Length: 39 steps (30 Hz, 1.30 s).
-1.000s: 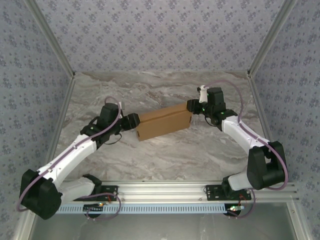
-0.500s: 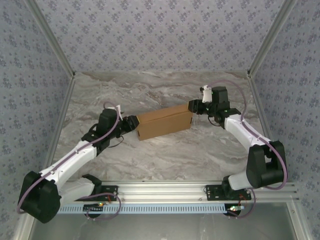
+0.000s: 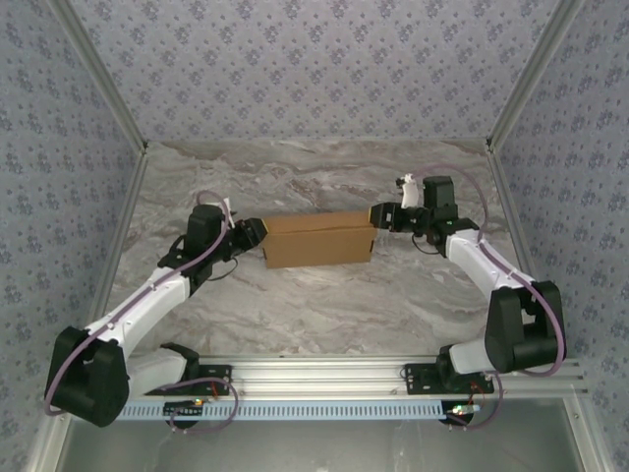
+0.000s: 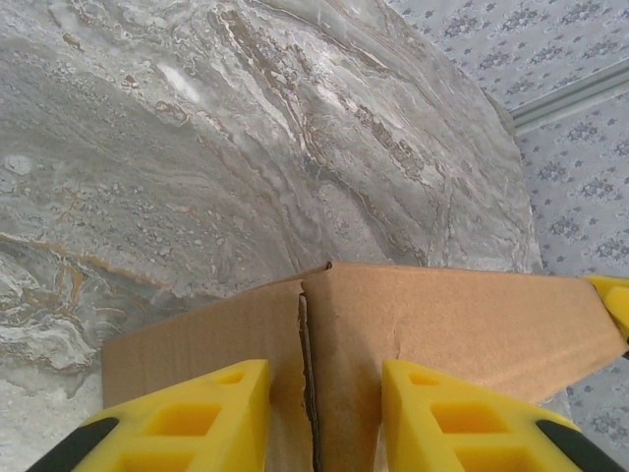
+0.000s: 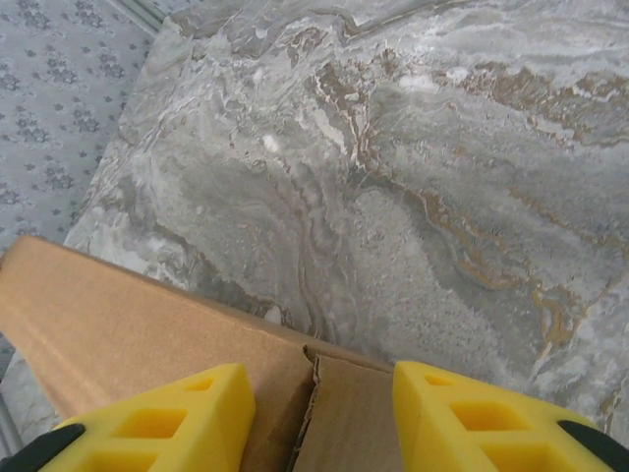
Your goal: Fold the paper box
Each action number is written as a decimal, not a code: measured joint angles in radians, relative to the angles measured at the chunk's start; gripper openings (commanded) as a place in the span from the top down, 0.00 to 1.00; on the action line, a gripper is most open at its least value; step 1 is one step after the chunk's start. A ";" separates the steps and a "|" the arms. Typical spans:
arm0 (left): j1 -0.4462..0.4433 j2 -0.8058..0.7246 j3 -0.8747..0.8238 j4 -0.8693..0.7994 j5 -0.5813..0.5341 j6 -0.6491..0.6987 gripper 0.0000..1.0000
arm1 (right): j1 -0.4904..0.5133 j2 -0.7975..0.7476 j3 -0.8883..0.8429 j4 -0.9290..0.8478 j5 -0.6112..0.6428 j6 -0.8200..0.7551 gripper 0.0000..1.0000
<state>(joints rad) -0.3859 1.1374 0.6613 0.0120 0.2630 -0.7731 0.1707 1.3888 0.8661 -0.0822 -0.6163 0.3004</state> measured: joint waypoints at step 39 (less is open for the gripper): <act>0.035 0.024 0.047 -0.083 0.068 0.051 0.63 | 0.007 -0.082 -0.102 0.074 -0.003 0.058 0.62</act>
<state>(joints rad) -0.3511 1.1614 0.7086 -0.0708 0.3309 -0.7223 0.1776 1.3071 0.7643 -0.0082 -0.6189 0.3580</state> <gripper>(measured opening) 0.404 0.359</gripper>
